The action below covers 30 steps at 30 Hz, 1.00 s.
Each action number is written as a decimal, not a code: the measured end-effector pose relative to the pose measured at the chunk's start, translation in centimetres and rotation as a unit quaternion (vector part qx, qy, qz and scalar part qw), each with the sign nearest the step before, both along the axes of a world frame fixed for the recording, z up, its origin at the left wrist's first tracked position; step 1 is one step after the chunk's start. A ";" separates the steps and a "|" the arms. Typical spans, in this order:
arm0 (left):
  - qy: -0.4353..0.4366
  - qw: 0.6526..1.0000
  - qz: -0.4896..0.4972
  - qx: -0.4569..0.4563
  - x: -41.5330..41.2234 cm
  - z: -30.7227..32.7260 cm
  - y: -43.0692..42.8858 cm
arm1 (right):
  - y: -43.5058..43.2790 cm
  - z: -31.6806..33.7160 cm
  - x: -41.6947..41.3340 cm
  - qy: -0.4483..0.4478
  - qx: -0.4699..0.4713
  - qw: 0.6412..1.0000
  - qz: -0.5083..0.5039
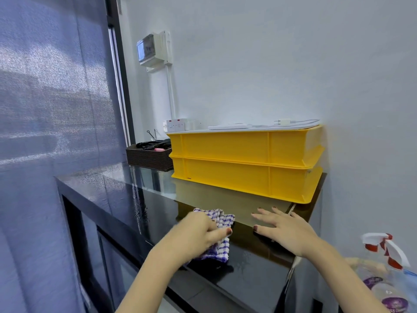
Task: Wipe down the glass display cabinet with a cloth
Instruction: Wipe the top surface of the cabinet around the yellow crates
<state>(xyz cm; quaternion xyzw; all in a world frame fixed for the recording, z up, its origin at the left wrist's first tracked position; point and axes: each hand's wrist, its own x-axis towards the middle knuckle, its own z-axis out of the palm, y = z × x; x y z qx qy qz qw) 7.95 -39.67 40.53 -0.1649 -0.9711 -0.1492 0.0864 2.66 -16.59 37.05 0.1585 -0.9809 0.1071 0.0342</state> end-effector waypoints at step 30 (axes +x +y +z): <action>-0.016 0.997 0.051 -0.062 -7.3 -1.8 -0.5 | 0.0 -0.2 -0.2 0.008 -0.017 1.000 -0.005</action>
